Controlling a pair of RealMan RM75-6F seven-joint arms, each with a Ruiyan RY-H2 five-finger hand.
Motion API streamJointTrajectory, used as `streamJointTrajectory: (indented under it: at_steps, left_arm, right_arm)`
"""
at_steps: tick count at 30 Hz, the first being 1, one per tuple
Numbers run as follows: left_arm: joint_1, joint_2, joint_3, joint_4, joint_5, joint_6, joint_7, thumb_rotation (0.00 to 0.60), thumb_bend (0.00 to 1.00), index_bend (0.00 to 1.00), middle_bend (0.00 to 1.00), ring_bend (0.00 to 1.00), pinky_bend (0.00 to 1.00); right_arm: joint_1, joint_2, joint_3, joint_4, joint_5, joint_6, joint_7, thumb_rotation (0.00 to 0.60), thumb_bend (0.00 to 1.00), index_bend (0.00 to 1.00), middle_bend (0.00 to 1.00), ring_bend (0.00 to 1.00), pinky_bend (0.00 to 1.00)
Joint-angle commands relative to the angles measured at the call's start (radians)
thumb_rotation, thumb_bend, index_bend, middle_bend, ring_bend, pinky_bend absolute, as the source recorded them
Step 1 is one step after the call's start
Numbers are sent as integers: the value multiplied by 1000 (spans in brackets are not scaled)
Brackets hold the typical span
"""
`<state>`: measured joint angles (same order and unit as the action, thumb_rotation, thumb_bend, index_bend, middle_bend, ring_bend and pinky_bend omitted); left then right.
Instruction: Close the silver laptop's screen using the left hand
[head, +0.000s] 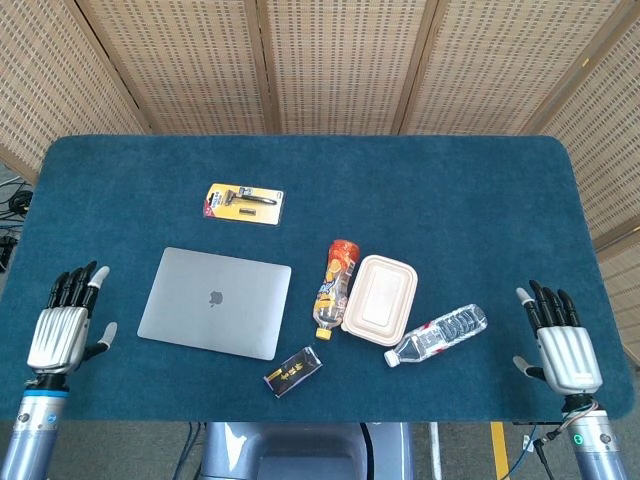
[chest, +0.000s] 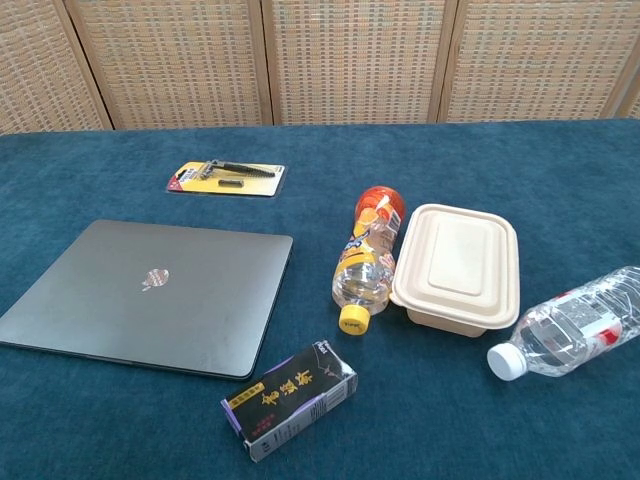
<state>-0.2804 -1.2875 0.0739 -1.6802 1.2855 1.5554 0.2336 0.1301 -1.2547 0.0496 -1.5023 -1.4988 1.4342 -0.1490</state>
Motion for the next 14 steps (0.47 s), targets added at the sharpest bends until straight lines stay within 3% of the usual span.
streamJointTrajectory:
  at_steps: [1, 14]
  left_arm:
    - [23, 8, -20, 19, 16, 16, -20, 600, 374, 0, 0, 0, 0]
    - [63, 9, -41, 12, 91, 29, 21, 600, 372, 0, 0, 0, 0]
  right_arm:
    - [-4, -9, 5, 10, -8, 19, -1, 600, 0, 0, 0, 0, 0]
    - [-10, -9, 3, 6, -30, 43, -3, 600, 0, 0, 0, 0, 0]
